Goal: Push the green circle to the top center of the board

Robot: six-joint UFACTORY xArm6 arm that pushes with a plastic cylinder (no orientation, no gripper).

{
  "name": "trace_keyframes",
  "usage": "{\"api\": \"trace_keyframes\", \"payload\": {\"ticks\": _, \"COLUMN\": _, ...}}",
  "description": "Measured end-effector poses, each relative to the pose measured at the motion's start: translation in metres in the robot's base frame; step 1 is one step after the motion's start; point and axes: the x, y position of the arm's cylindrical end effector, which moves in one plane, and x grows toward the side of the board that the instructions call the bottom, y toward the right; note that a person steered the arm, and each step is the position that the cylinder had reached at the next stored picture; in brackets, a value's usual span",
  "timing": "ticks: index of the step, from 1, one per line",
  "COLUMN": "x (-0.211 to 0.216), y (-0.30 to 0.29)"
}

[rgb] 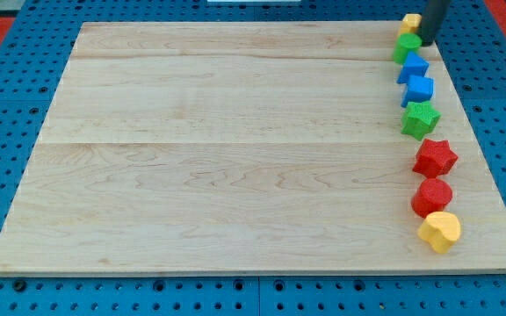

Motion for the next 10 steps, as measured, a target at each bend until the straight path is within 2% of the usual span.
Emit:
{"api": "trace_keyframes", "payload": {"ticks": 1, "x": 0.013, "y": -0.042}}
{"api": "trace_keyframes", "payload": {"ticks": 3, "x": 0.009, "y": 0.026}}
{"api": "trace_keyframes", "payload": {"ticks": 4, "x": 0.035, "y": -0.005}}
{"api": "trace_keyframes", "payload": {"ticks": 6, "x": 0.038, "y": -0.091}}
{"api": "trace_keyframes", "payload": {"ticks": 7, "x": 0.076, "y": -0.138}}
{"api": "trace_keyframes", "payload": {"ticks": 8, "x": 0.085, "y": -0.161}}
{"api": "trace_keyframes", "payload": {"ticks": 9, "x": 0.07, "y": -0.24}}
{"api": "trace_keyframes", "payload": {"ticks": 10, "x": 0.027, "y": -0.25}}
